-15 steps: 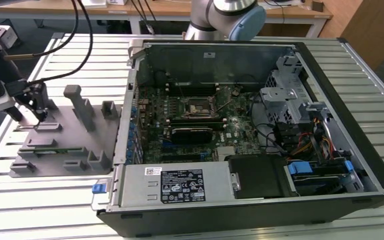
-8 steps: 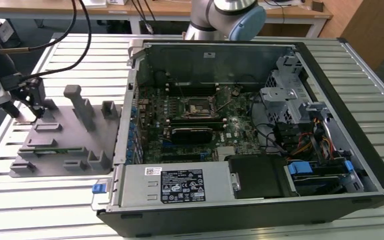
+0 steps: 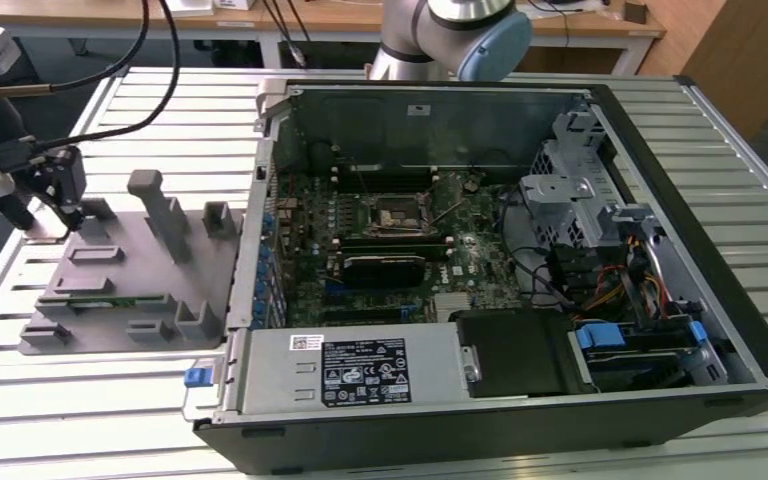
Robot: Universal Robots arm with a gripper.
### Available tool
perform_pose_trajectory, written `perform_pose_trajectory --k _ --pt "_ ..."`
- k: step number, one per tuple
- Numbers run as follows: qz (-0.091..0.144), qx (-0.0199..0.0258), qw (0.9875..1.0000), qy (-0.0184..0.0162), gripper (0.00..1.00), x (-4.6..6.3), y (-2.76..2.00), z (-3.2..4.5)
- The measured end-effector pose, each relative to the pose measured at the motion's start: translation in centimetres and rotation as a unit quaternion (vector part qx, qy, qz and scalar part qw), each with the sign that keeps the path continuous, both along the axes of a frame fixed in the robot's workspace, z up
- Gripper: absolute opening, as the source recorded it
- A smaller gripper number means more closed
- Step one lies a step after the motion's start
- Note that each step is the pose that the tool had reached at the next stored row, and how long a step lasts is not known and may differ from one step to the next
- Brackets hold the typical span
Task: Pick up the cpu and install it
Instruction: 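Pick up the cpu and move it towards the insertion slot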
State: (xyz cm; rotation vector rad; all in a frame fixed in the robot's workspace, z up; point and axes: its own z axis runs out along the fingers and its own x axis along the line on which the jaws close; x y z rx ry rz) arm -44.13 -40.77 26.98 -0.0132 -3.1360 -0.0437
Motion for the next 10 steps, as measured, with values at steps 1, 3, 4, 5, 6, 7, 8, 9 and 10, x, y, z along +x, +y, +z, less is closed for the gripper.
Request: perform_pose_trajectory --k 1,3,4,5,6,7,8,9,10 --pt "0.000 0.0000 1.0000 0.0000 0.53 0.00 0.00 0.11" --pt "0.000 0.0000 1.0000 -0.0002 0.53 -0.01 0.00 0.31" --pt "0.000 0.0000 1.0000 -0.0003 0.53 -0.02 0.00 0.40" --pt "0.000 0.0000 1.0000 -0.0004 0.53 -0.03 0.00 0.50" --pt "0.000 0.0000 1.0000 -0.0004 0.53 -0.03 0.00 0.61" --pt "0.000 0.0000 1.0000 -0.0005 0.53 -0.04 0.00 0.73" --pt "0.000 0.0000 1.0000 -0.0006 0.53 -0.04 0.00 0.84" --pt "0.000 0.0000 1.0000 -0.0006 0.53 -0.05 0.00 0.96" --pt "0.000 0.0000 1.0000 -0.0007 0.53 -0.05 0.00 1.07"
